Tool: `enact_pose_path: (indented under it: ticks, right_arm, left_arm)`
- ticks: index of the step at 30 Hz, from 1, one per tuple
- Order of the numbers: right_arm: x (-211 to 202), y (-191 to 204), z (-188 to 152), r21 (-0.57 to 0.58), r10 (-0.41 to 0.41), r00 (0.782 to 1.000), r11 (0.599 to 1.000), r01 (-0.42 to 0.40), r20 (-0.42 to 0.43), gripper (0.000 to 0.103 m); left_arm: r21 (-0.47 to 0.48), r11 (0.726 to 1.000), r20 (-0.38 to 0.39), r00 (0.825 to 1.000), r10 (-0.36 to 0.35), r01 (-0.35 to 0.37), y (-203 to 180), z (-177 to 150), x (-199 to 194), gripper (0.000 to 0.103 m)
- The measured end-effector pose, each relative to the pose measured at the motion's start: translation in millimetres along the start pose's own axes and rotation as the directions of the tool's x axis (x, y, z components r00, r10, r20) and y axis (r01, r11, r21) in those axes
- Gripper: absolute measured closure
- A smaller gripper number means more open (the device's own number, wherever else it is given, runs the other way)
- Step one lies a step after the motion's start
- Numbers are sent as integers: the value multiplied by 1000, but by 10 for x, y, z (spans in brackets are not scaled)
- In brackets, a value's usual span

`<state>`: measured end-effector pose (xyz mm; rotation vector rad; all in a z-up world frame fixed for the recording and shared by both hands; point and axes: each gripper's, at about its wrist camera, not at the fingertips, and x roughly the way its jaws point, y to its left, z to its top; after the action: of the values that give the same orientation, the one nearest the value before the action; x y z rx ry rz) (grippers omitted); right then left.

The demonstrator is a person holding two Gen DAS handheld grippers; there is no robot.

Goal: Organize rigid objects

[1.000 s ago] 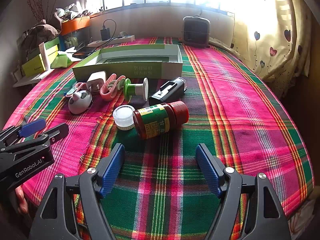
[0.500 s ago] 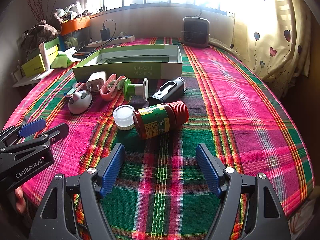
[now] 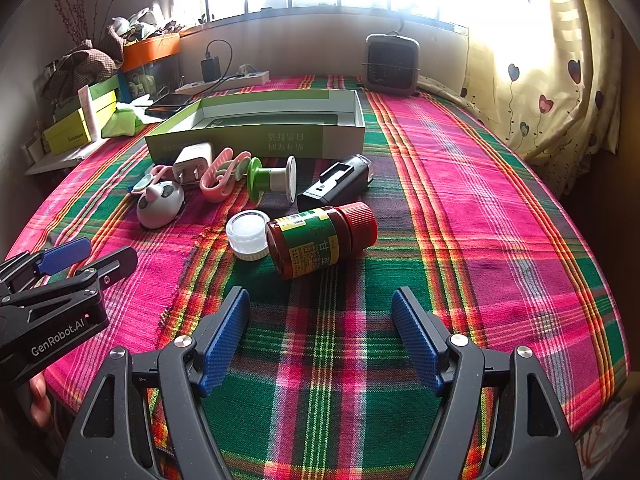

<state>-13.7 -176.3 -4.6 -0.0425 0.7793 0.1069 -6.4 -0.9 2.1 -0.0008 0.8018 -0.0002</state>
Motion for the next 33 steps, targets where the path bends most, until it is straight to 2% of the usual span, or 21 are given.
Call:
enact_pose_path:
  ticks: [15, 20, 24, 27, 33]
  right_arm:
    - [6, -19, 12, 7, 21, 1000, 1000, -21, -7, 29]
    - [-28, -168, 98, 74, 88, 996, 993, -87, -14, 29]
    - [-19, -196, 147, 96, 77, 997, 993, -75, -19, 29]
    - [-20, -153, 199, 85, 79, 997, 993, -79, -6, 29]
    - [37, -172, 313, 140, 93, 996, 986, -92, 1, 29]
  left_arm:
    - [2, 1000, -10, 1000, -6, 6, 12, 17, 8, 40]
    - [7, 1000, -20, 1000, -16, 16, 35, 28, 21, 40]
    - [11, 1000, -22, 1000, -22, 22, 64, 43, 45, 40]
    - [5, 999, -31, 999, -37, 38, 107, 70, 55, 40]
    - [-38, 996, -46, 995, -88, 86, 213, 121, 70, 40]
